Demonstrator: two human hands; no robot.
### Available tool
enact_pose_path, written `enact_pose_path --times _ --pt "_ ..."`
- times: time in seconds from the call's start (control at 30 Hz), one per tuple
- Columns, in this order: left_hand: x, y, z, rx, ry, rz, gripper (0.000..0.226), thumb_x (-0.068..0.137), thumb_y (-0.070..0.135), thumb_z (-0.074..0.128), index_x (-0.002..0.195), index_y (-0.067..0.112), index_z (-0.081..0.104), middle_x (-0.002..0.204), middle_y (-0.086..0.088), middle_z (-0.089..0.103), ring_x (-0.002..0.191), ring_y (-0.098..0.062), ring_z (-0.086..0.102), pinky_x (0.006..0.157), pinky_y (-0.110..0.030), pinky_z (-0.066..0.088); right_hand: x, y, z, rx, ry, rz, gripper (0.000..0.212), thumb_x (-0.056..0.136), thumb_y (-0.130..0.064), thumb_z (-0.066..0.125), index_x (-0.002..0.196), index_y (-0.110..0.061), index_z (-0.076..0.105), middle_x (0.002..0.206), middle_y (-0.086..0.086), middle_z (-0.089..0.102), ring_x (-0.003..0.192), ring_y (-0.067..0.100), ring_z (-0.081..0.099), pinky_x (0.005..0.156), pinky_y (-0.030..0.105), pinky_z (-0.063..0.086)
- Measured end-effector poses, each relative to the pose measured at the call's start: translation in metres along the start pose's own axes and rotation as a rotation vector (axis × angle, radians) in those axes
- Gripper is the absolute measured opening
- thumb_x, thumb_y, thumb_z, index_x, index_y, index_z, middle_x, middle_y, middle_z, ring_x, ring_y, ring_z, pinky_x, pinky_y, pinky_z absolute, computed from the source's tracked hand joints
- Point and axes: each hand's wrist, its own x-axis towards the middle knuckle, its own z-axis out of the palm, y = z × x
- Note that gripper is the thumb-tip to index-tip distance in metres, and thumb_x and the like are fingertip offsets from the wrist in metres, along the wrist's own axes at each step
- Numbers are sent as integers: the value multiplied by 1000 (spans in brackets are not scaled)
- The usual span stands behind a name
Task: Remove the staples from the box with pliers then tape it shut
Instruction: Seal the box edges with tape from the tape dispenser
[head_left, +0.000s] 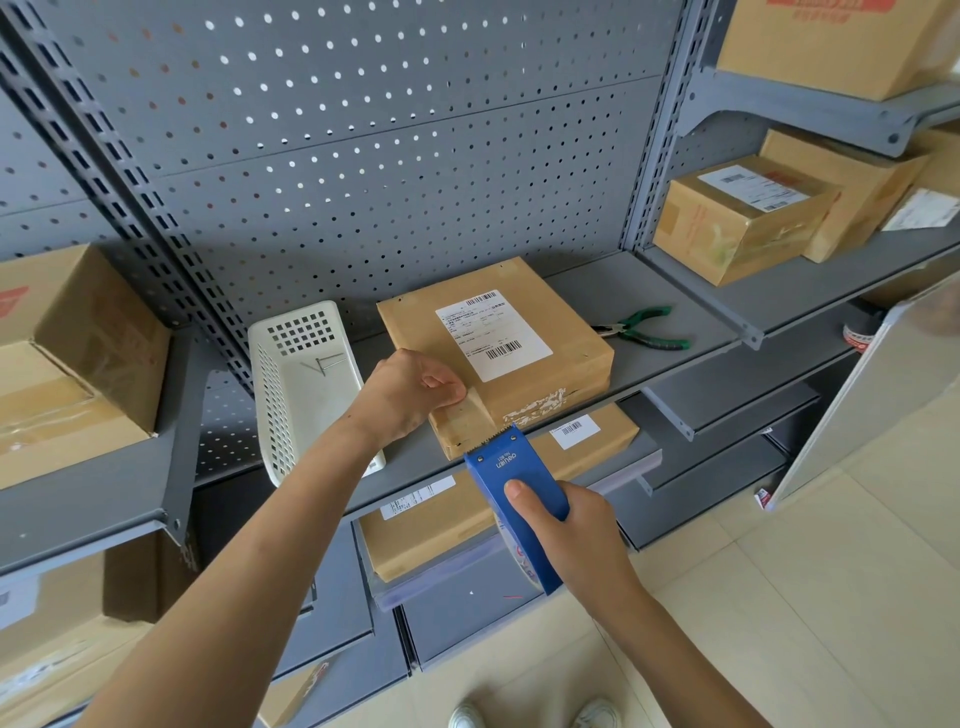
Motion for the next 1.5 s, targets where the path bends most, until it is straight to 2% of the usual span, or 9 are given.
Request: enact_pose_path --times 0.33,0.6,0.67,0.77,0.83,1.07,1.17,1.27,1.5 --pt "-7 7 3 27 55 -25 13 88 26 76 80 36 74 84 18 71 86 0 64 73 -12 45 4 2 2 -40 -10 13 44 93 -59 67 73 -20 61 64 -5 64 55 0 60 48 10 43" --pt "-12 8 9 32 119 -35 5 87 24 76 85 27 79 83 14 72 82 3 64 61 -1 41 9 5 6 -52 -24 25 52 91 -64 67 70 -17 56 62 -1 60 53 4 55 48 12 40" --pt "-11 7 11 39 127 -33 4 87 26 76 85 27 79 84 14 72 85 -1 64 66 -4 42 11 7 6 -56 -24 27 55 90 -66 67 70 -15 55 64 2 60 53 5 53 48 13 40" --pt "-10 3 14 47 135 -32 4 86 29 76 82 30 78 84 16 72 95 -11 63 85 -27 52 13 6 7 -58 -38 44 60 85 -71 66 70 -15 54 64 3 59 54 7 53 51 16 40" --pt "-10 2 16 41 141 -37 5 85 30 76 81 32 77 84 16 72 97 -14 63 88 -34 53 14 5 9 -38 -47 53 68 74 -81 60 71 -14 56 68 8 63 55 10 55 53 20 42" --pt "-16 2 25 62 208 10 22 87 28 73 74 44 65 79 20 68 98 -23 61 87 -37 53 17 5 9 -80 -40 52 58 87 -68 66 70 -15 54 62 -3 57 51 6 50 46 13 36" --pt "-15 1 24 86 236 30 13 87 33 74 97 38 67 91 12 61 103 -25 53 93 -35 46 19 4 10 -79 -46 59 57 87 -68 66 69 -15 53 62 -3 56 51 7 50 46 14 36" --pt "-14 0 21 125 234 -25 29 86 38 75 114 36 65 106 1 50 106 -24 41 92 -26 32 21 4 11 -83 -46 57 59 86 -69 67 68 -15 52 62 -2 54 50 7 48 44 13 35" --pt "-14 5 23 103 190 -17 16 93 27 68 99 42 66 101 8 50 106 -23 37 91 -28 34 24 6 13 -59 -58 62 60 85 -71 68 66 -16 51 59 -3 52 50 9 48 48 18 37"
